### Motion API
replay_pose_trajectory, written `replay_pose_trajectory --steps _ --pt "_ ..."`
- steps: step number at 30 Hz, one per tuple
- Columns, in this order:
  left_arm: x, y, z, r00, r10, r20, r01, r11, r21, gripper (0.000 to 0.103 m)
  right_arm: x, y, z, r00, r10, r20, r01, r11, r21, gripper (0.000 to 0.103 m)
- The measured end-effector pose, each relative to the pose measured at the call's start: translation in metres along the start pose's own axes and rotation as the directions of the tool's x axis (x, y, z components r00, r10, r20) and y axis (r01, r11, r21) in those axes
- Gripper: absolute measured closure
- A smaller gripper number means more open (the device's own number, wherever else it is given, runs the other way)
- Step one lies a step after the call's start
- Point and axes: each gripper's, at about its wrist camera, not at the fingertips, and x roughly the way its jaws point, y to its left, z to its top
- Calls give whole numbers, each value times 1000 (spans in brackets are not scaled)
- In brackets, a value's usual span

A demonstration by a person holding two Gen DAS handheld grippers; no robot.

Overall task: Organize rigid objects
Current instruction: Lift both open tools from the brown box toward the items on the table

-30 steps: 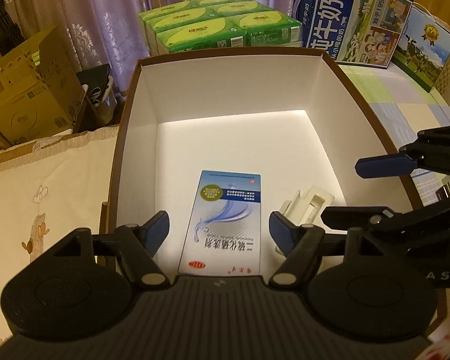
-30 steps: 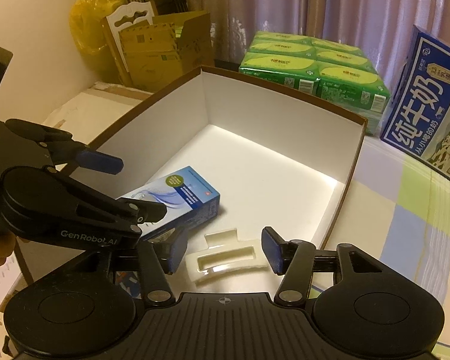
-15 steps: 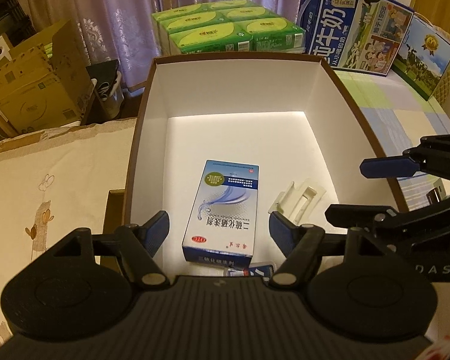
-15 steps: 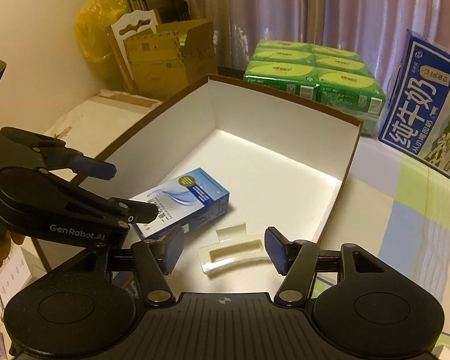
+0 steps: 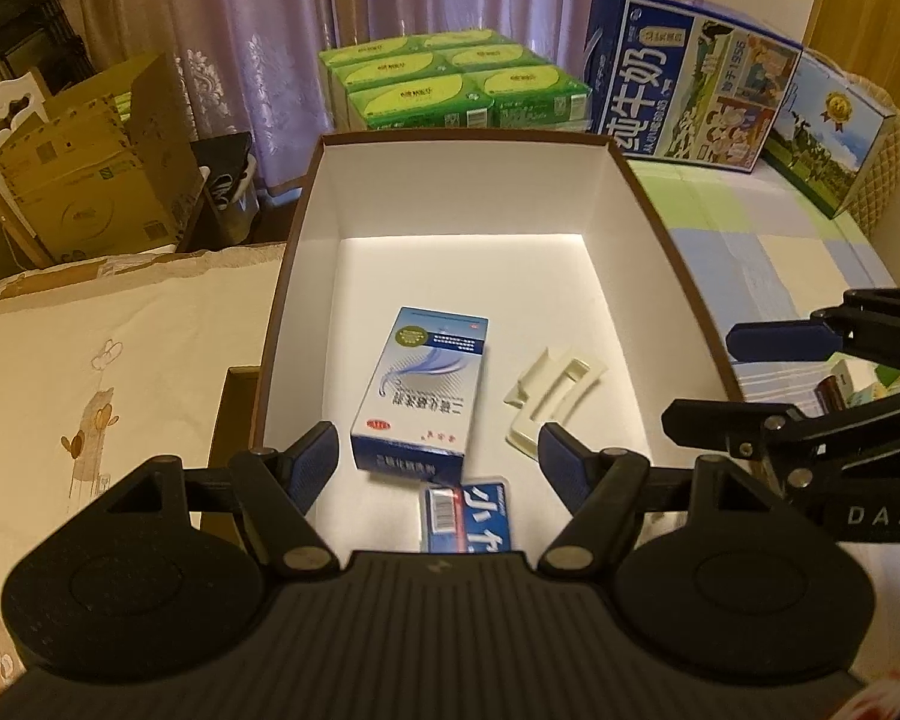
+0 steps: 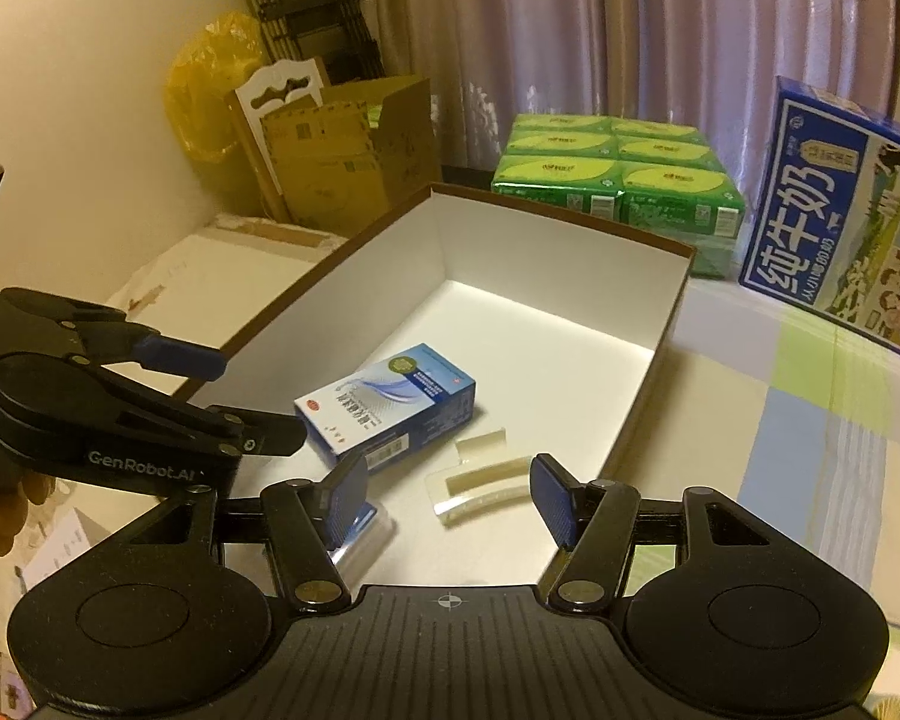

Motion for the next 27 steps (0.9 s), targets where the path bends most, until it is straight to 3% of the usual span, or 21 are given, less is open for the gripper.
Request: replay_pose_trajectory --steps 14,27 --pt "-51 -49 -34 999 -6 43 9 998 -69 33 -69 -15 -38 998 34 53 -35 999 26 43" --pt "-65 -121 -54 999 -46 27 48 995 -82 33 -122 -60 -77 998 46 32 -47 998 33 37"
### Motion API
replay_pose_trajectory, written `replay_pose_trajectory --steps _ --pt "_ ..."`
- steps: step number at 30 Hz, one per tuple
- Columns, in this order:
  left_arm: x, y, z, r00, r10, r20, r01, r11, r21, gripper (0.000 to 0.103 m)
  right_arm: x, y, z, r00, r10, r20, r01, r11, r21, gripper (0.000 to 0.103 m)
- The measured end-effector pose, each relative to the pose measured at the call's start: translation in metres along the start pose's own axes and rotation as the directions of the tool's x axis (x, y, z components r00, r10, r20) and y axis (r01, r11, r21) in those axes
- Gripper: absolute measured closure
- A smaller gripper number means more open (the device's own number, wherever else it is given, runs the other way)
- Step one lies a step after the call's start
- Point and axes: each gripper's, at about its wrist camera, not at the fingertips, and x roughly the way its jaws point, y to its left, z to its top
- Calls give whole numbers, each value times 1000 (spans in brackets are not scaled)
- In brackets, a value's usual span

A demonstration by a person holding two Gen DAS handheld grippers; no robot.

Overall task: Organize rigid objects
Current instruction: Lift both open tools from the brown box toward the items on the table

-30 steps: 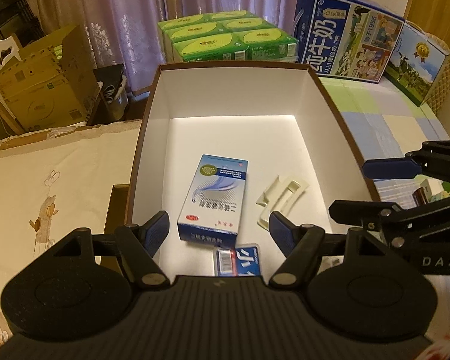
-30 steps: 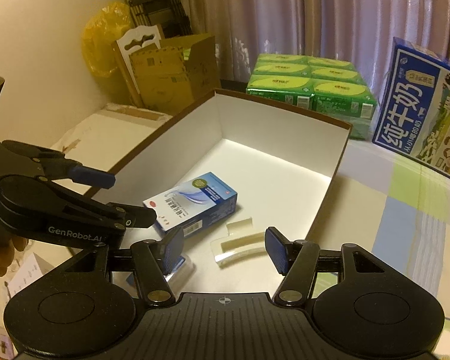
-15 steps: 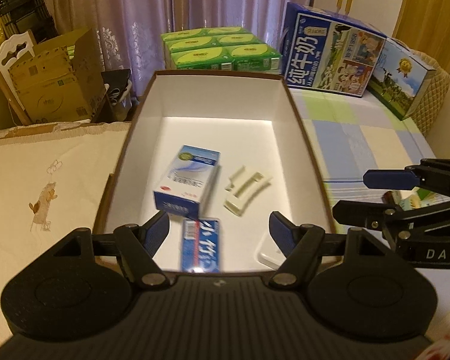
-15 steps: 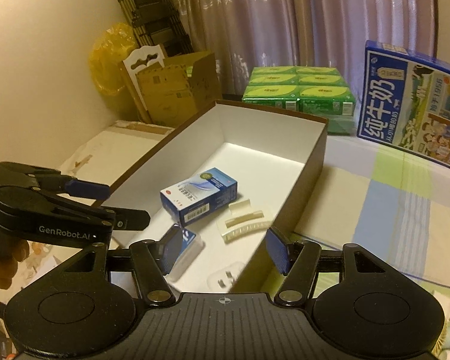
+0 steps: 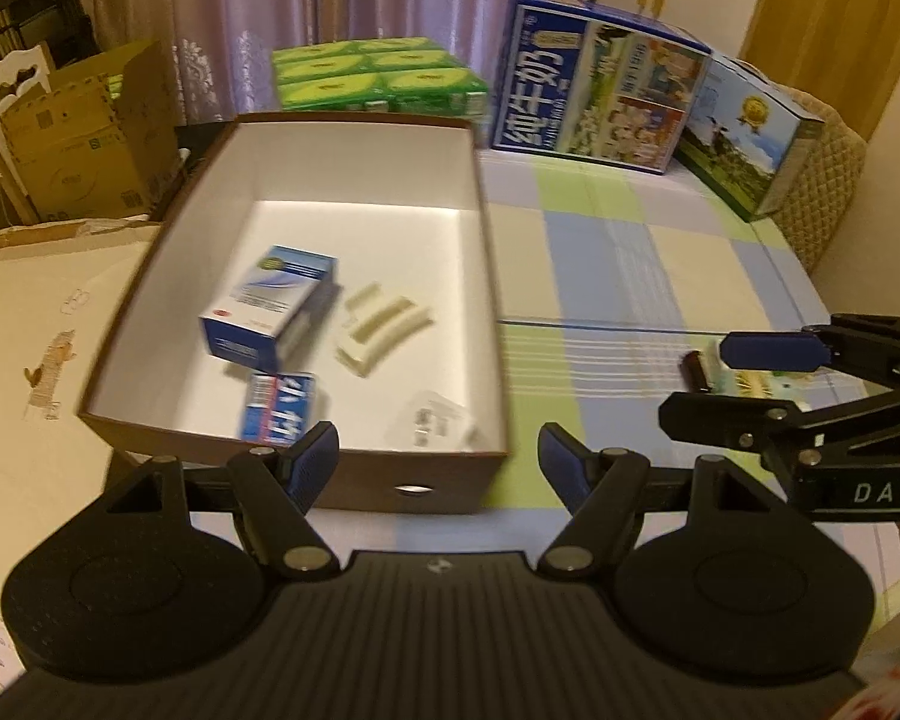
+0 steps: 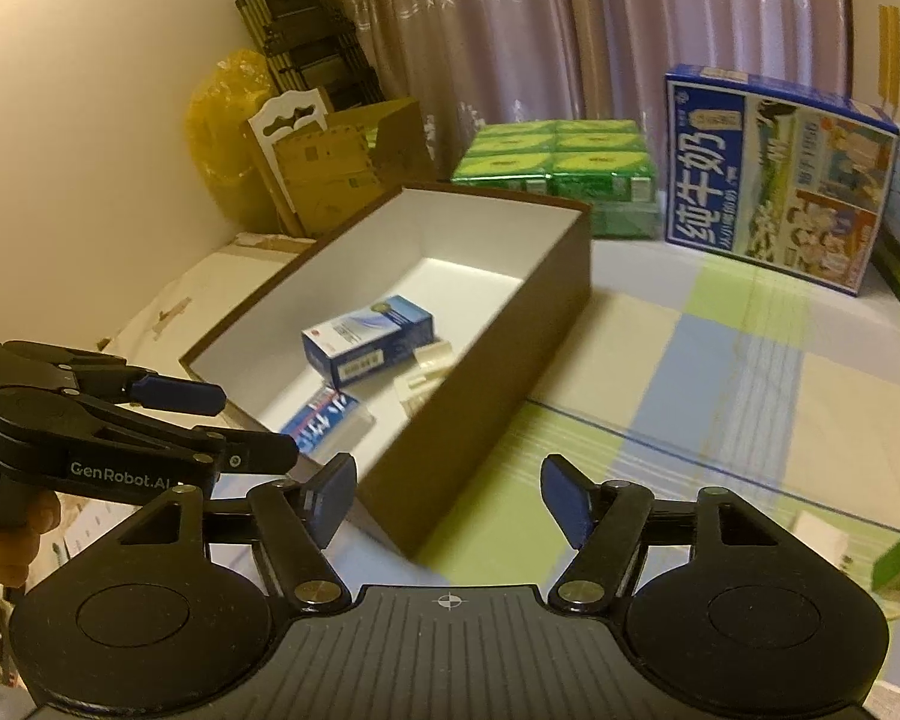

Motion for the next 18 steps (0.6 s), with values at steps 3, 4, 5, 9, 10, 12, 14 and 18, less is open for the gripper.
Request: replay_pose_trajectory --steps 3,4,5,9,10,12,14,18 --pt "0 -21 -4 1000 -21 -4 21 1000 4 33 -12 -12 -6 1000 -2 -4 2 1000 1 37" --pt "1 -26 -6 1000 -25 -7 25 1000 7 33 -16 -15 -8 1000 -3 -5 3 1000 3 37" --pt "1 -32 -8 1000 -29 -12 29 1000 10 33 -19 -20 -11 1000 -5 -9 5 1000 6 37" --pt "6 -54 -15 998 -47 -37 48 999 17 33 -31 -38 -24 1000 -8 -29 9 1000 27 36" --pt "7 -60 -16 998 -52 -43 52 998 19 33 -34 -42 -28 999 -9 -35 10 999 32 36" --pt "8 -69 -20 997 -56 -52 58 998 25 33 -40 -52 -35 999 -15 -47 17 999 47 36" --pt "10 -78 -21 996 -61 -60 63 998 30 33 -47 -60 -42 998 -22 -54 25 998 62 36" --pt "18 -98 -24 994 -72 -78 75 996 47 33 -61 -78 -53 997 -39 -71 46 994 104 36"
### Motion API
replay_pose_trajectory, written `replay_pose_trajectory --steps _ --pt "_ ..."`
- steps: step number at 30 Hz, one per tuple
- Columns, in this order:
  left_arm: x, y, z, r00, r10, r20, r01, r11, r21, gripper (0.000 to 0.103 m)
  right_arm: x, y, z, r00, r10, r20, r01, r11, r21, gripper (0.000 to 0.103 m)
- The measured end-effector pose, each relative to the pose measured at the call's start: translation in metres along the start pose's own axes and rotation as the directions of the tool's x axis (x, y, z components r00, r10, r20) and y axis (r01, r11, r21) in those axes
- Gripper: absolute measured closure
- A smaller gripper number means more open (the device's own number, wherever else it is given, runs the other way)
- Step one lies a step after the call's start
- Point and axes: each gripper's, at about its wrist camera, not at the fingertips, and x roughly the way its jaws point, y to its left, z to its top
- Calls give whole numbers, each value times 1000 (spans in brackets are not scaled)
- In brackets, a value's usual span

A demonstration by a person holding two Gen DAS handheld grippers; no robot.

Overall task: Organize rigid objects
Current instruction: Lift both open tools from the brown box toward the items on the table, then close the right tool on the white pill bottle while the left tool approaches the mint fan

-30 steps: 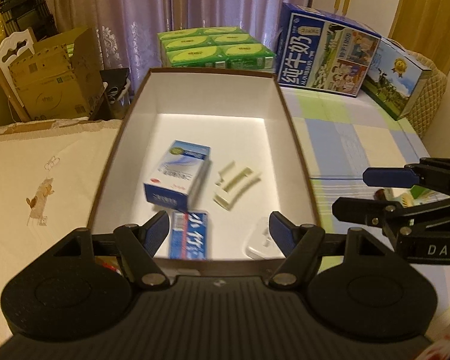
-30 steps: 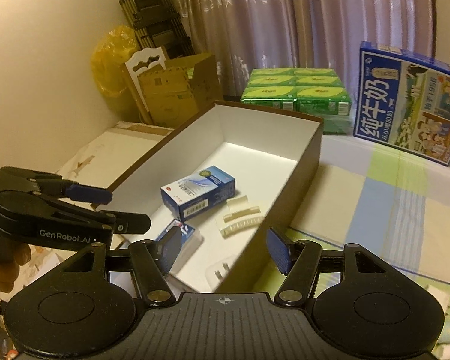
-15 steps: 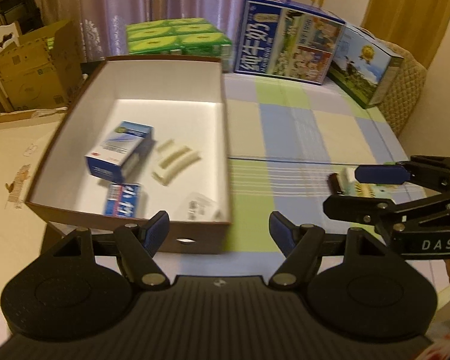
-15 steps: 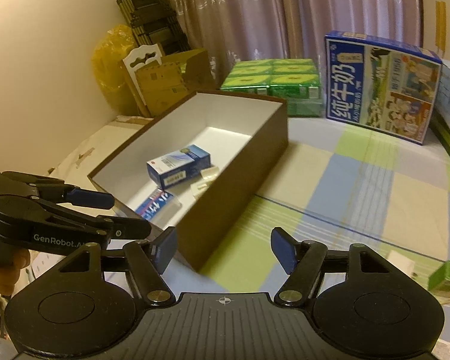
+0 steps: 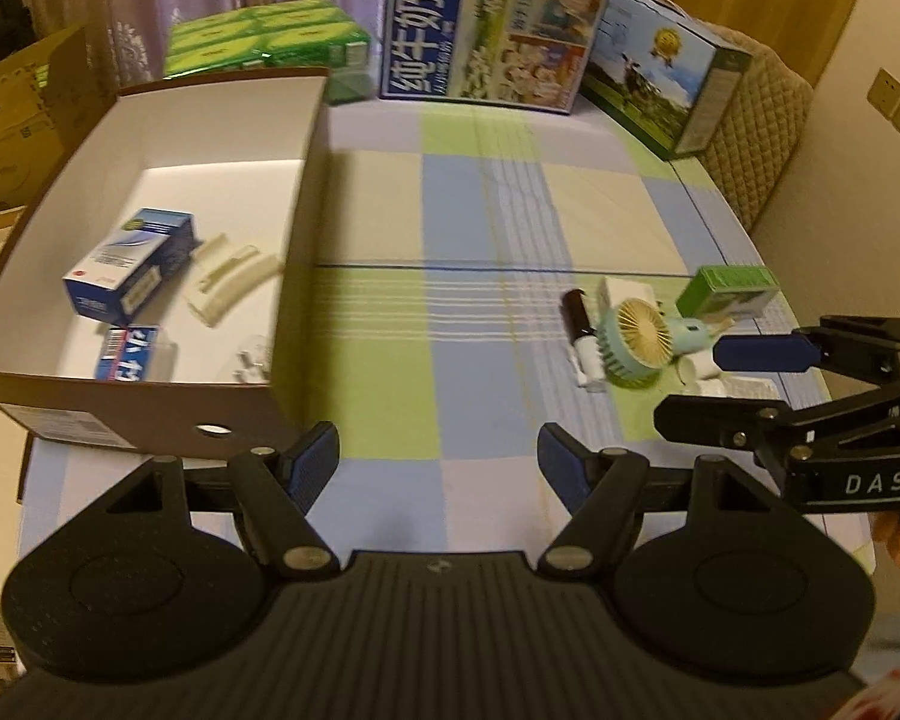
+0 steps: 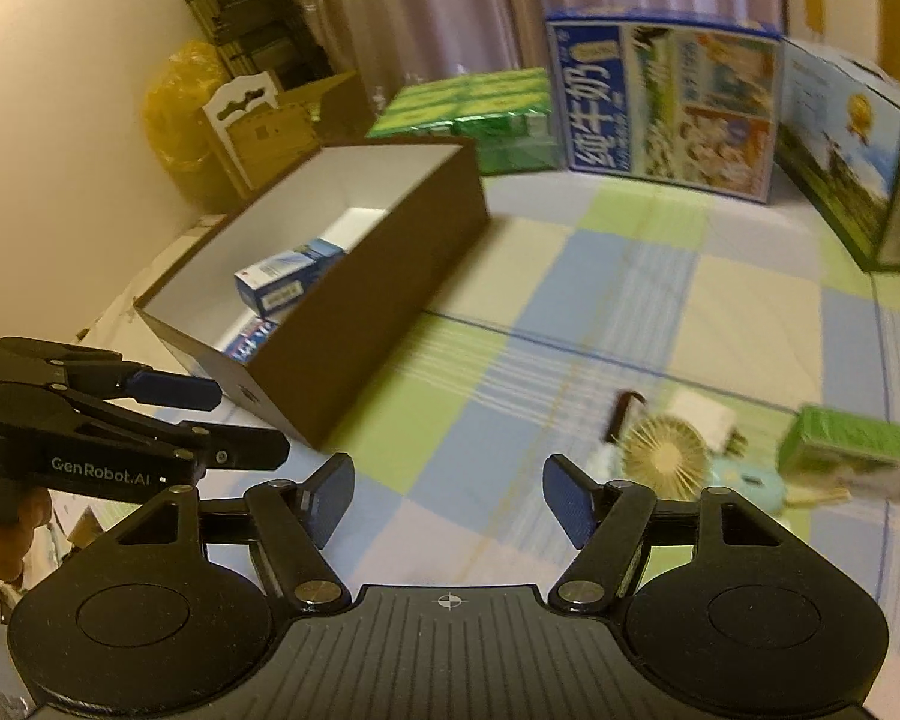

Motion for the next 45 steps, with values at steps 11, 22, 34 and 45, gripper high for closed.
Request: replay_pose_trajectory --steps 11,22,34,45 --pt "29 -53 5 998 -52 -41 55 995 86 34 -36 -59 -26 995 -101 -7 101 985 142 36" --pt "61 -89 8 994 -84 -65 94 981 170 34 -49 -108 -51 976 -219 -9 216 952 216 36" --pt "98 -112 23 992 -113 -56 124 959 256 38 -26 -135 -54 973 -230 -3 224 943 247 36" --pt "128 -108 34 993 -92 -75 108 962 249 38 16 -147 -47 968 -248 -43 251 945 209 47"
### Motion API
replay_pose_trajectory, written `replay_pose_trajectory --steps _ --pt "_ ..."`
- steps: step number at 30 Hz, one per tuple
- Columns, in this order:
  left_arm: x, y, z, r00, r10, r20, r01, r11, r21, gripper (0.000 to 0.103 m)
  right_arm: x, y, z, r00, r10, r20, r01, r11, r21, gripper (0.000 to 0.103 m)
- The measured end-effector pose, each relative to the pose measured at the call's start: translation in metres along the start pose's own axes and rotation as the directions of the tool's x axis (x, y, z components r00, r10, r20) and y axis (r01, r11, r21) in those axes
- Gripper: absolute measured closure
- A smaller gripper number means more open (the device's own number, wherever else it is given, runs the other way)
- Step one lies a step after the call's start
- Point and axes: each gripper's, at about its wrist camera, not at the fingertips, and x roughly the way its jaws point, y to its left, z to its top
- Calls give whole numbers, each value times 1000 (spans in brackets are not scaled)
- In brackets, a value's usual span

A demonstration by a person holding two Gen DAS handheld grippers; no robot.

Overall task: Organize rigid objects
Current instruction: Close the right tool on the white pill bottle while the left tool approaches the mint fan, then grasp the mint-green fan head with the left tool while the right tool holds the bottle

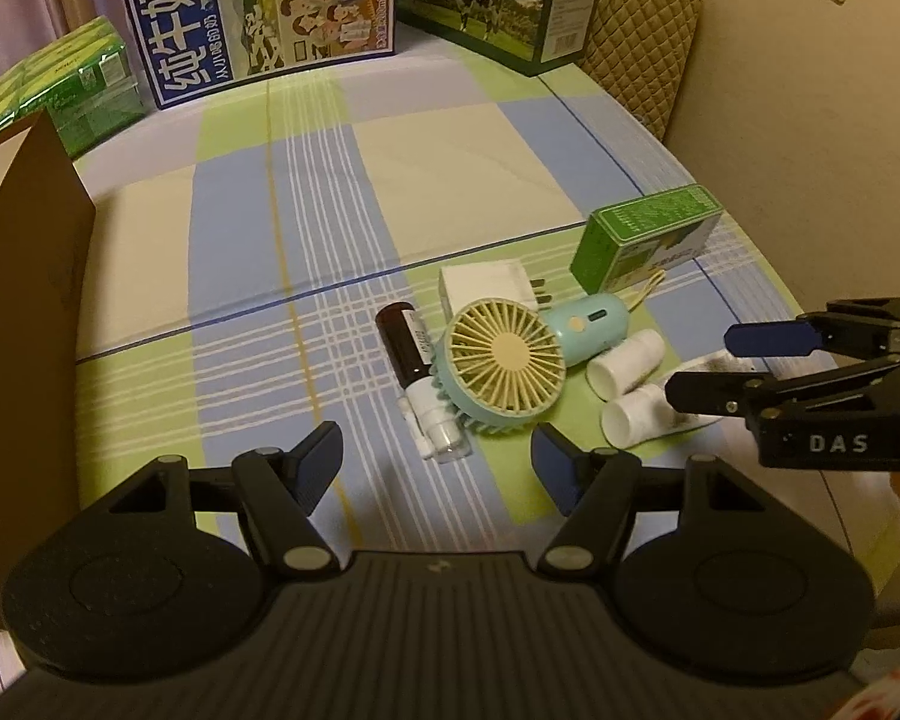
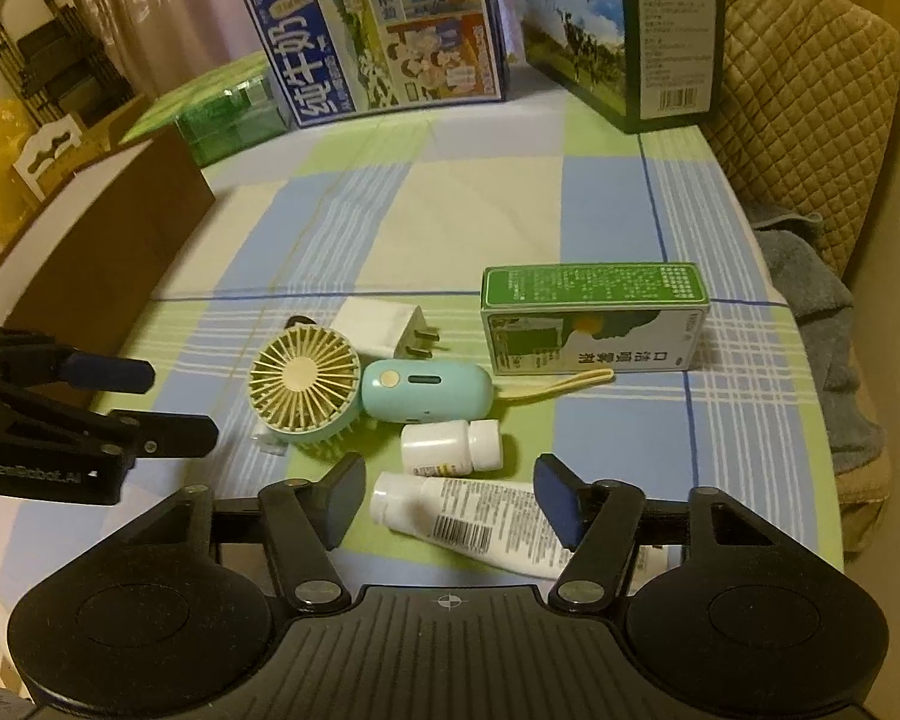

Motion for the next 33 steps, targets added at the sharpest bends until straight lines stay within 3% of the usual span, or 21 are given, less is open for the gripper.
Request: replay_pose_trajectory --steps 21,33 --pt "19 30 6 999 23 -30 -24 999 -39 38 54 6 13 993 -52 -105 49 998 -30 58" --pt "23 21 11 999 -31 -22 32 999 30 38 33 -5 10 996 -61 -60 61 998 -9 60"
